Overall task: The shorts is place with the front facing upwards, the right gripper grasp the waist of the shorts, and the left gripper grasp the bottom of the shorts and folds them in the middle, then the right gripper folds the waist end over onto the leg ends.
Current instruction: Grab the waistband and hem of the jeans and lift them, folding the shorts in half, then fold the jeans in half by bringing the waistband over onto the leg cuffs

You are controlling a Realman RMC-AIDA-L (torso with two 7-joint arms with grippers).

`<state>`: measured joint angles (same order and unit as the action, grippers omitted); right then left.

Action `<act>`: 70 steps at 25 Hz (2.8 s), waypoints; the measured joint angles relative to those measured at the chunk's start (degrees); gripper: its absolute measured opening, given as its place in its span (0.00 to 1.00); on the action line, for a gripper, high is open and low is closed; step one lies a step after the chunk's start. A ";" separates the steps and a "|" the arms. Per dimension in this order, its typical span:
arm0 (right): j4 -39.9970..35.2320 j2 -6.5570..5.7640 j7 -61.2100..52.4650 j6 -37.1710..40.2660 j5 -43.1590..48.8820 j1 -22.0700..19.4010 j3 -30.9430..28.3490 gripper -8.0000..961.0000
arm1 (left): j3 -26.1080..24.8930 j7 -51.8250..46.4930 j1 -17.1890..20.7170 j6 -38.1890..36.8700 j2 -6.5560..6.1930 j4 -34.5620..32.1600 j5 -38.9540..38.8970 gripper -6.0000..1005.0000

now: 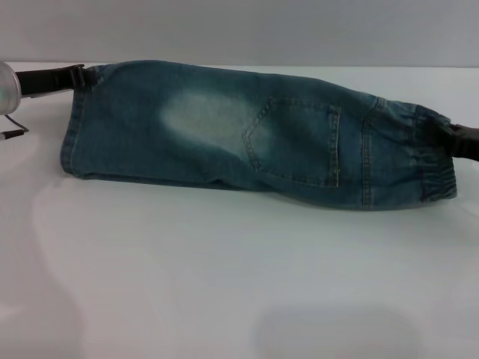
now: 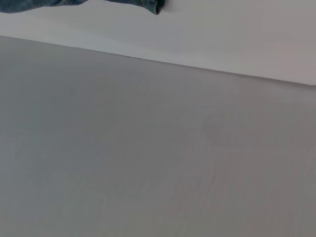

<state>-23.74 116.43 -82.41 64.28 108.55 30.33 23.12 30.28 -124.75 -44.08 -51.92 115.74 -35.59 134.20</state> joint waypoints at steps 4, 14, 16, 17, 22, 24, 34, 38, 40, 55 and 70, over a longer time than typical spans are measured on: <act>0.56 0.30 0.40 -1.70 -0.69 0.82 0.22 0.05 | 0.57 0.52 -0.12 0.87 0.50 0.00 -0.03 0.10; 3.68 0.41 0.44 -8.84 -0.52 2.80 0.66 0.06 | 2.78 4.63 -0.20 1.95 1.77 0.00 -0.07 0.10; 3.74 0.48 0.45 -9.77 -0.62 2.87 0.57 0.11 | 3.33 4.82 -0.19 4.27 2.04 0.79 -0.65 0.11; 3.74 0.51 0.46 -10.10 -0.63 2.87 0.52 0.16 | 3.34 4.83 -0.14 4.66 2.04 1.05 -0.99 0.11; 3.48 0.51 0.48 -10.55 -0.69 2.44 0.22 0.38 | 3.43 5.00 0.33 5.69 2.03 1.37 -2.25 0.14; 3.29 0.50 0.48 -10.37 -0.74 2.25 0.18 0.46 | 3.44 5.00 0.36 5.90 2.02 1.39 -2.27 0.22; 3.17 -0.65 -3.95 -10.00 -0.22 2.36 0.72 0.52 | 3.48 5.04 0.10 6.00 2.00 1.40 -2.28 0.68; 2.06 -3.40 -11.51 -5.82 0.08 1.89 3.32 0.52 | 3.48 5.04 0.19 5.61 1.96 1.40 -2.38 0.70; 0.36 -4.98 -16.79 -3.67 1.44 1.61 5.54 0.52 | 3.48 5.04 0.23 5.44 1.96 1.40 -2.53 0.70; -15.55 -8.87 -38.94 8.42 20.41 4.54 7.56 0.50 | 3.47 15.76 3.44 -3.21 1.86 1.35 -17.43 0.70; -18.43 -10.05 -43.50 22.37 39.93 13.10 13.59 0.48 | 3.31 16.09 4.24 -5.33 1.99 2.33 -18.57 0.70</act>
<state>-42.16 106.38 -125.91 86.65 148.48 43.44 36.71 33.58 -108.66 -39.84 -57.25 117.73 -33.26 115.63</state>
